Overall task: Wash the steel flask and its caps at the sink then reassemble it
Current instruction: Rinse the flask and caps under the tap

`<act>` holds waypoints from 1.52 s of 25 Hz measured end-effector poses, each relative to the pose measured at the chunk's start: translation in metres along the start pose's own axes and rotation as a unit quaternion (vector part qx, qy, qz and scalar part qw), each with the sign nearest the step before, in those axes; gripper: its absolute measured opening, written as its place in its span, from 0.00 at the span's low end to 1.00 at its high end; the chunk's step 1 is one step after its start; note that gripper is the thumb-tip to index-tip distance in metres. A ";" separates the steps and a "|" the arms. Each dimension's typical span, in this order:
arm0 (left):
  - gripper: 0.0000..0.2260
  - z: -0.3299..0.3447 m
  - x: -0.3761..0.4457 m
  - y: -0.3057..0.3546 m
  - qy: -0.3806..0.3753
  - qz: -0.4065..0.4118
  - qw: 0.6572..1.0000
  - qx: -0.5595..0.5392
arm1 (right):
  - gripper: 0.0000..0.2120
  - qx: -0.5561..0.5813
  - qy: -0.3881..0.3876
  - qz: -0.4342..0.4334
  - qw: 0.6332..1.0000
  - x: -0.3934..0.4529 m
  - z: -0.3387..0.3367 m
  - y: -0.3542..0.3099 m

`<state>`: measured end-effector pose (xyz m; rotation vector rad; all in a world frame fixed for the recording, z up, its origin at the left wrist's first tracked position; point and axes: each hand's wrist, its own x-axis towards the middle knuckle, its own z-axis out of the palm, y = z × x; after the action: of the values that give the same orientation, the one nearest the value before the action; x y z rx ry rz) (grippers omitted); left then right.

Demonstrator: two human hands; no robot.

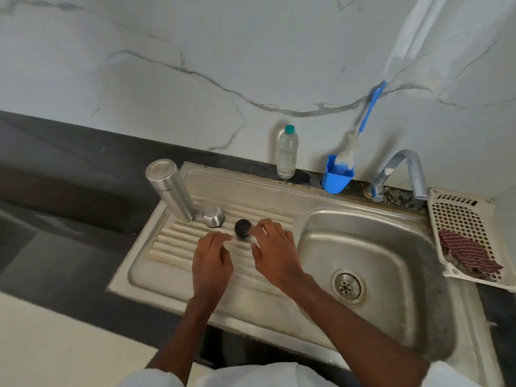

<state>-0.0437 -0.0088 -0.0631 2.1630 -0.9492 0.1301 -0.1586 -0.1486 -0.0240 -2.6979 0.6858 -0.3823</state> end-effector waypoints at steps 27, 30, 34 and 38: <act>0.26 -0.052 0.004 -0.085 -0.097 -0.226 0.964 -0.097 | 0.35 0.563 0.182 0.294 0.750 0.097 -0.037 -0.101; 0.26 -0.049 0.015 -0.015 -0.113 -0.248 0.908 -0.319 | 0.36 0.669 0.163 0.388 0.613 0.049 -0.057 -0.049; 0.32 -0.007 0.032 0.074 -0.154 -0.284 0.799 -0.508 | 0.28 0.703 0.155 0.439 0.537 -0.016 -0.070 0.023; 0.25 0.037 0.037 0.137 -0.185 -0.268 0.787 -0.525 | 0.30 0.717 0.130 0.481 0.487 -0.068 -0.075 0.083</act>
<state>-0.1159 -0.1152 0.0069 1.2895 -0.3634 -0.9242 -0.2756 -0.2021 0.0015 -0.4507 1.0703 -0.6071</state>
